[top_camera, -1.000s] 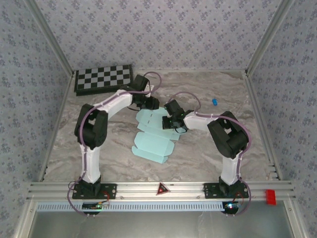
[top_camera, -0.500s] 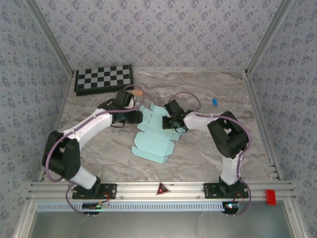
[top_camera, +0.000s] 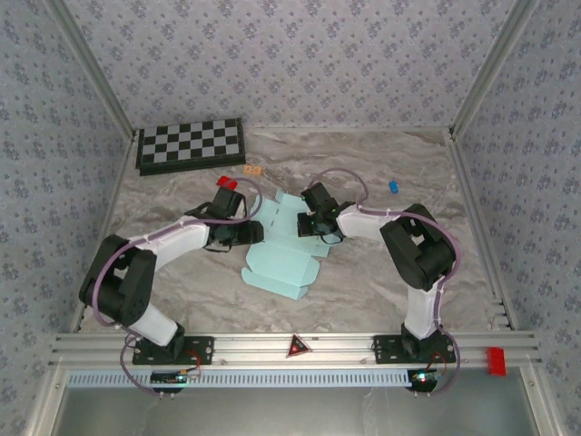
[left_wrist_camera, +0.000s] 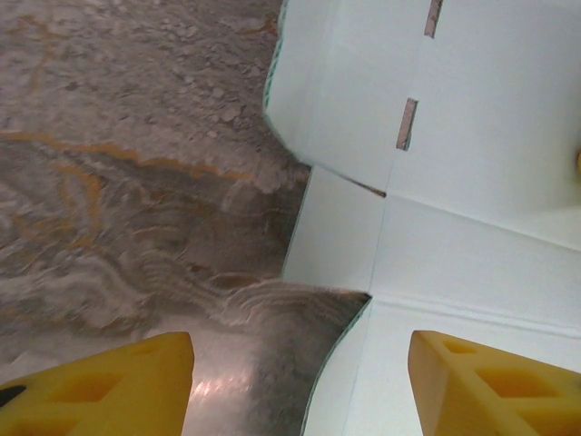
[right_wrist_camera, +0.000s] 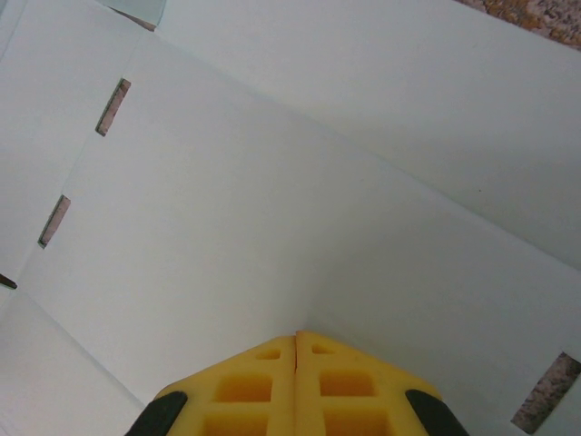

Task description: Fold the paper box

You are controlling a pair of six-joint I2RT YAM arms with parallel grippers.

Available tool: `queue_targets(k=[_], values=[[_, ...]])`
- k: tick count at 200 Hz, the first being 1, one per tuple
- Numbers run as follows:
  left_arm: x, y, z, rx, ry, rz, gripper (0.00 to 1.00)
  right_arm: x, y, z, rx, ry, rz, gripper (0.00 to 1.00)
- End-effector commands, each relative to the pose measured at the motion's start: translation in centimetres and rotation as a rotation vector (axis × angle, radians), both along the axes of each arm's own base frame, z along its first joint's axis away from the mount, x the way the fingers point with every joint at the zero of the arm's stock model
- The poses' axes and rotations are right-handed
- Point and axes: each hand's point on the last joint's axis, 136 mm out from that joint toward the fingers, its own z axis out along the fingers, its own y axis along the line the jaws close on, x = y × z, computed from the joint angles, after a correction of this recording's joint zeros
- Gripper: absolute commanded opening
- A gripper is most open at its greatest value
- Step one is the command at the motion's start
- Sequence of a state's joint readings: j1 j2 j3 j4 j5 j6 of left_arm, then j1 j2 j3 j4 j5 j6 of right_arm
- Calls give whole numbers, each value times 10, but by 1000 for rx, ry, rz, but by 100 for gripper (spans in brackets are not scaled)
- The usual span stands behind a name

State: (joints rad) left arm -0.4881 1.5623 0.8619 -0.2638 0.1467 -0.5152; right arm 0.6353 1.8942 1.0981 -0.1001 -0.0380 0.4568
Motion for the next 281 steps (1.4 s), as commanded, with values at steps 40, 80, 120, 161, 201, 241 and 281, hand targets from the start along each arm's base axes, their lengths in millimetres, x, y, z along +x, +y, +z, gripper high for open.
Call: queue_targets(k=[40, 80, 120, 161, 201, 241, 281], values=[[24, -22, -6, -73, 0, -21, 53, -21, -17, -35, -91, 106, -11, 0], [28, -27, -1, -81, -10, -40, 47, -20, -16, -36, -89, 108, -12, 0], [29, -33, 12, -92, -47, -73, 44, -19, -15, -36, -85, 107, -14, 0], [26, -40, 21, -102, -78, -107, 39, -18, -15, -35, -84, 106, -14, 0], [20, -51, 24, -87, -94, -158, 36, -19, -14, -35, -83, 105, -14, 0], [14, -66, 18, -64, -80, -211, 32, -18, -14, -35, -76, 104, -21, 0], [9, -77, 10, -47, -61, -236, 31, -19, -13, -34, -71, 103, -24, 0]])
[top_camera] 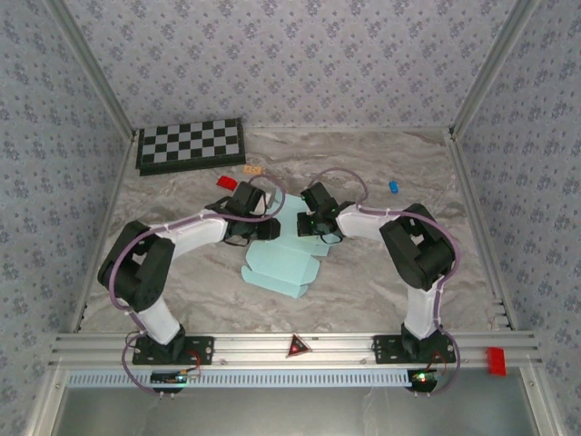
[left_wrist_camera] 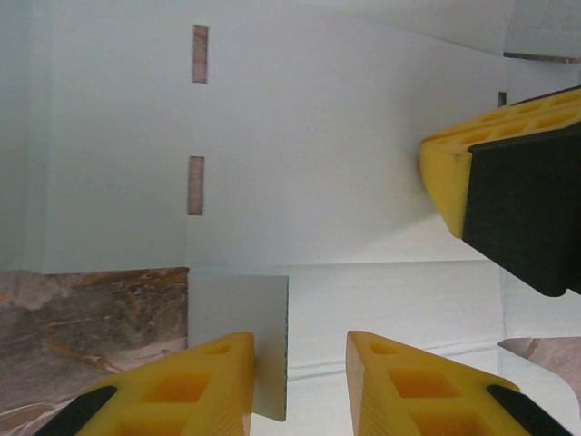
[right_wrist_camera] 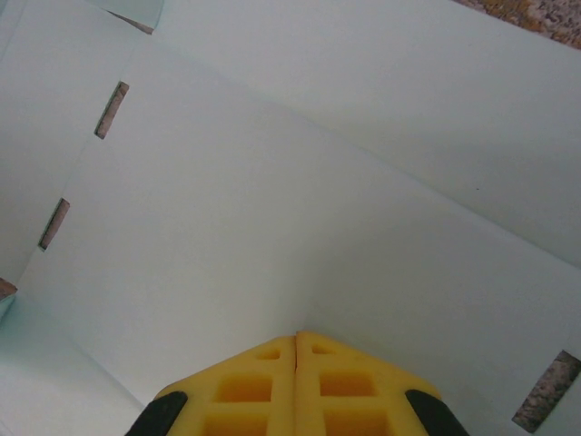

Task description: Fold the paper box

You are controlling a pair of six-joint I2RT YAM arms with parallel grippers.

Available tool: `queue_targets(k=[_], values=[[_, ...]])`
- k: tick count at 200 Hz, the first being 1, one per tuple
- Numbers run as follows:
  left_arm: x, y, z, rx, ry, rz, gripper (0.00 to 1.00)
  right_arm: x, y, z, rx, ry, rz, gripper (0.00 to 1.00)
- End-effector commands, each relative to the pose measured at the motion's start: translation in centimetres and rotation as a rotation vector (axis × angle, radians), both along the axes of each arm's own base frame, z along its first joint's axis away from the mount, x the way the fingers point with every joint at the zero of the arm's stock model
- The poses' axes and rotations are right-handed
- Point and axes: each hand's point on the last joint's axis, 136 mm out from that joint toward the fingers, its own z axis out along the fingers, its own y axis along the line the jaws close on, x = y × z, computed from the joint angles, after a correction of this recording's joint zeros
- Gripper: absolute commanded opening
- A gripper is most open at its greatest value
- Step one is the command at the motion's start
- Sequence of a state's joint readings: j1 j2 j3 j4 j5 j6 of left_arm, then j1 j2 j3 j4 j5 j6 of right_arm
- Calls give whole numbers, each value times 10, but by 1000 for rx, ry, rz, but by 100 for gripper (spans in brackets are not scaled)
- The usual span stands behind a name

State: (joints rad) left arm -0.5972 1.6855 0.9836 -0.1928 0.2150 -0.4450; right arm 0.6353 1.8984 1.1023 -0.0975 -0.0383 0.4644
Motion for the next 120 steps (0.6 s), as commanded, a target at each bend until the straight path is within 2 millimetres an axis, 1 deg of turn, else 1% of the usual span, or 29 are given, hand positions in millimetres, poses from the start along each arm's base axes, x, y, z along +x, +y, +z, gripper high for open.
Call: queue_targets(k=[1, 24, 45, 58, 83, 104, 120], values=[[1, -10, 1, 16, -4, -32, 31, -20, -14, -34, -75, 102, -17, 0], [2, -9, 2, 35, -14, -27, 31, -20, -15, -30, -70, 96, -20, 0], [6, 0, 10, 92, -46, -7, 30, -18, -15, -17, -57, 70, -27, 0], [8, 5, 21, 126, -79, -3, 31, -16, -16, -6, -53, 50, -32, 0], [8, 9, 46, 148, -128, -7, 34, -12, -14, 18, -13, 14, -18, 0], [3, 4, 66, 151, -167, -19, 34, -5, -15, 33, 7, -9, -7, 0], [-5, -4, 73, 134, -183, -33, 31, 2, -17, 40, 16, -17, -1, 0]])
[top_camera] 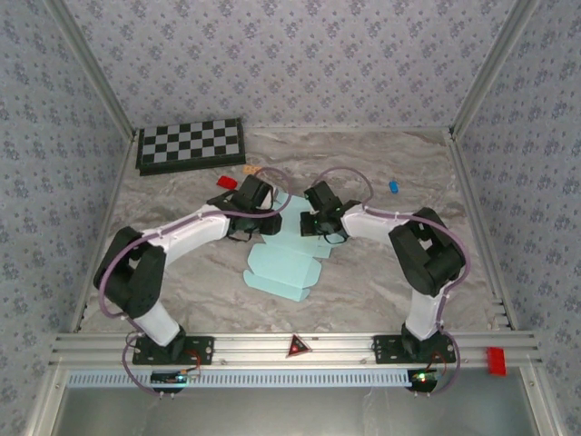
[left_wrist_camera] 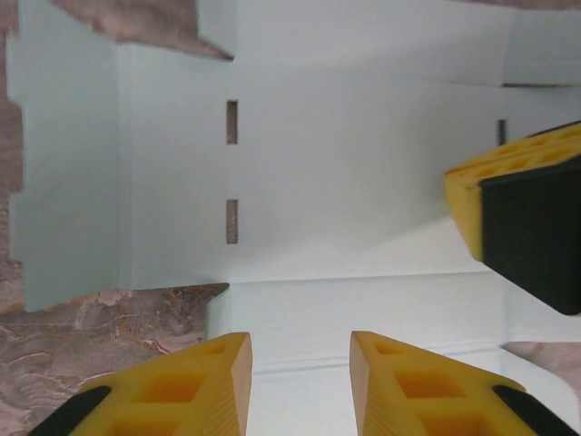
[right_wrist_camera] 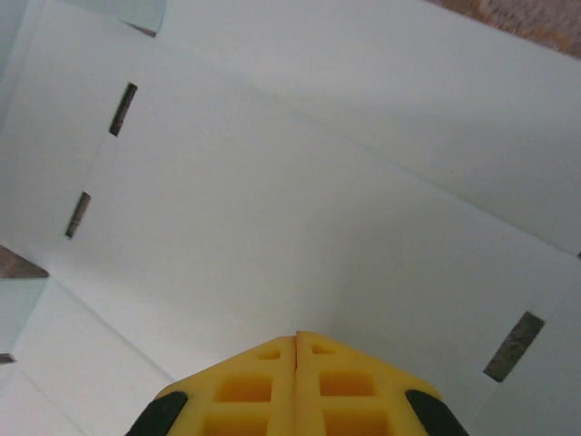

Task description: Fold the paper box

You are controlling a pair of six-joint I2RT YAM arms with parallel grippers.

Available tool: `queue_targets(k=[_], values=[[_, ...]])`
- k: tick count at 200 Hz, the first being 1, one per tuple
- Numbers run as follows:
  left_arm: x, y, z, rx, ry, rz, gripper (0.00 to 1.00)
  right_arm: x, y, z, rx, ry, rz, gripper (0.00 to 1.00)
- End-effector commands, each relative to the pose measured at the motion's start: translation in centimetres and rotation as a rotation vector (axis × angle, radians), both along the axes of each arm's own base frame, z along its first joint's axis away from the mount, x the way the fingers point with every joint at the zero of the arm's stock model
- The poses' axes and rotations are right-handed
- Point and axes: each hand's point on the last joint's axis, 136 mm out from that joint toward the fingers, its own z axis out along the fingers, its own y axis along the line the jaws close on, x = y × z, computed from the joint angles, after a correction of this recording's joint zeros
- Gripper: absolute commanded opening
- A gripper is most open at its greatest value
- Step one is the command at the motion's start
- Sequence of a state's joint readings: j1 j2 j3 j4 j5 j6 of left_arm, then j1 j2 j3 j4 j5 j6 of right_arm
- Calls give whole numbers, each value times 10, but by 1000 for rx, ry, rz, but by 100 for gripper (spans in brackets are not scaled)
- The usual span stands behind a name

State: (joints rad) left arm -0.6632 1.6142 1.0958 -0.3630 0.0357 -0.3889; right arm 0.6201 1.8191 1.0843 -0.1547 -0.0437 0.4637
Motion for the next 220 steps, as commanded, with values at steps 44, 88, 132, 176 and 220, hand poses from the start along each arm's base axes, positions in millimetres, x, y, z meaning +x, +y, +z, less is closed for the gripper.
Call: queue_targets(k=[44, 88, 132, 176, 220], values=[[-33, -25, 1, -24, 32, -42, 10, 34, -8, 21, 19, -6, 33, 1], [-52, -31, -33, -39, 115, -32, 0, 52, -7, 9, 26, 35, 72, 3], [-58, -25, -62, 7, 166, -14, 0, 51, -5, -8, 27, 83, 88, 4], [-60, -12, -88, 78, 184, 7, 0, 34, -16, -23, 6, 117, 59, 5], [-57, -7, -99, 140, 189, 4, 0, 9, -29, -35, -16, 146, 36, 6]])
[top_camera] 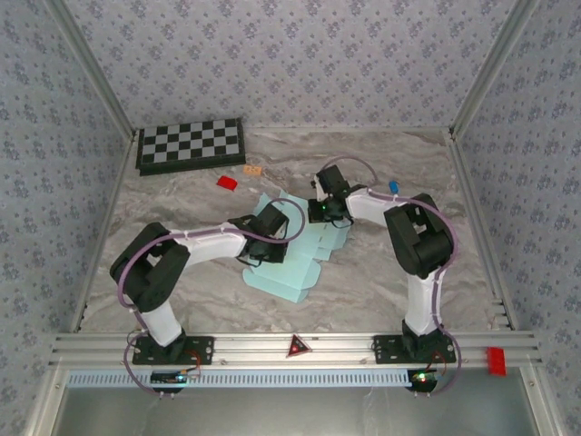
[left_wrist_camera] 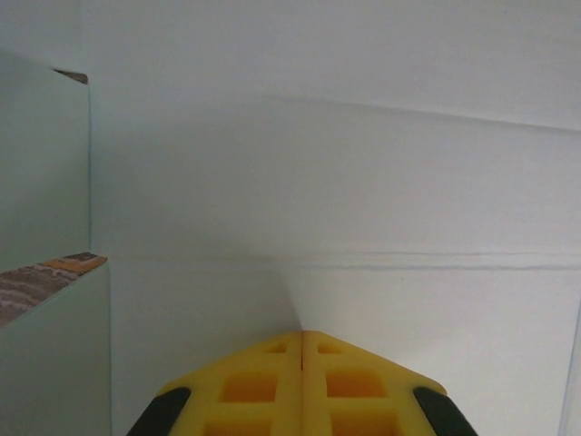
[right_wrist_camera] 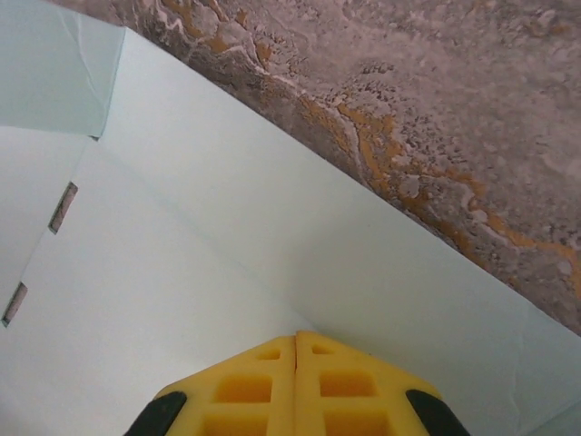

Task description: Fold the paper box

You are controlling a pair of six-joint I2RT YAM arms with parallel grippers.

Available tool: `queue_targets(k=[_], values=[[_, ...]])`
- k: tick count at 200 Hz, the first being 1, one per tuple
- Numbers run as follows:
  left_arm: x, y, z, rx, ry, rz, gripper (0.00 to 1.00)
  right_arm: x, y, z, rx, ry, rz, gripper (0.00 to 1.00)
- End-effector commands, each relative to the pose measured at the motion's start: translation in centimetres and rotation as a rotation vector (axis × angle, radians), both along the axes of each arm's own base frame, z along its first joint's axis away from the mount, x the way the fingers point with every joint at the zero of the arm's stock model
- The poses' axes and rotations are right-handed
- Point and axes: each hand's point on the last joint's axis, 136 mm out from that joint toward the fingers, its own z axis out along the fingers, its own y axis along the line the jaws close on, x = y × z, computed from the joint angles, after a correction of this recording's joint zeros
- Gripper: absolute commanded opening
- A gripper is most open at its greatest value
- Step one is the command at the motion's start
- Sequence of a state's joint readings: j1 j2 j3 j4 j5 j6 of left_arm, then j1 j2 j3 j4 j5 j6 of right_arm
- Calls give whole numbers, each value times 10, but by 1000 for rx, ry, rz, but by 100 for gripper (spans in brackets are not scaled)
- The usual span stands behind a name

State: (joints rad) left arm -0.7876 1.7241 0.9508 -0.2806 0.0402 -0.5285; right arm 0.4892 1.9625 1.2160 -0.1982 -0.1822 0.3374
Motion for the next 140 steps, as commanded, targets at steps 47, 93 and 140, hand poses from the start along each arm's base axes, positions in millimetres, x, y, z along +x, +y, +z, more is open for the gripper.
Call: queue_targets(k=[47, 93, 140], values=[[3, 16, -18, 145, -13, -42, 0, -37, -19, 15, -61, 10, -8, 9], [3, 19, -18, 163, -26, -64, 0, -14, -30, 44, -78, -61, 41, 45], [3, 19, -16, 155, -33, -59, 0, 23, -29, 47, -61, -97, 187, 60]])
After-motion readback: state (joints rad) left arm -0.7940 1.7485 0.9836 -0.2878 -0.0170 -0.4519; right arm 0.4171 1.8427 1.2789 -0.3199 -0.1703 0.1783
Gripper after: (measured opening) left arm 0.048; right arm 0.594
